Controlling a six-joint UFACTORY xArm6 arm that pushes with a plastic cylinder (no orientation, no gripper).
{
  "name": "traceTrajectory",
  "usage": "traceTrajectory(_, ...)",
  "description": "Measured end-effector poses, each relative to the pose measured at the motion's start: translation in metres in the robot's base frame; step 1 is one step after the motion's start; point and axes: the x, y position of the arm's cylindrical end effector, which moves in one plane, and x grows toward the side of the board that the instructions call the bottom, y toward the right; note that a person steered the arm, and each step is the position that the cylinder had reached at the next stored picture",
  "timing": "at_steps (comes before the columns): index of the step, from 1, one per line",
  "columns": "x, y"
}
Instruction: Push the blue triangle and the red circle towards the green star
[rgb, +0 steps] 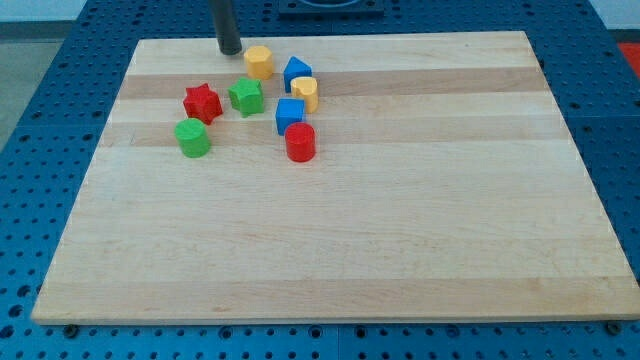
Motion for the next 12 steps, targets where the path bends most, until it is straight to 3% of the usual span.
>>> traceTrajectory(2, 0.001, 0.091)
traceTrajectory(3, 0.004, 0.103)
traceTrajectory(9, 0.058, 0.102)
traceTrajectory(12, 0.059, 0.118)
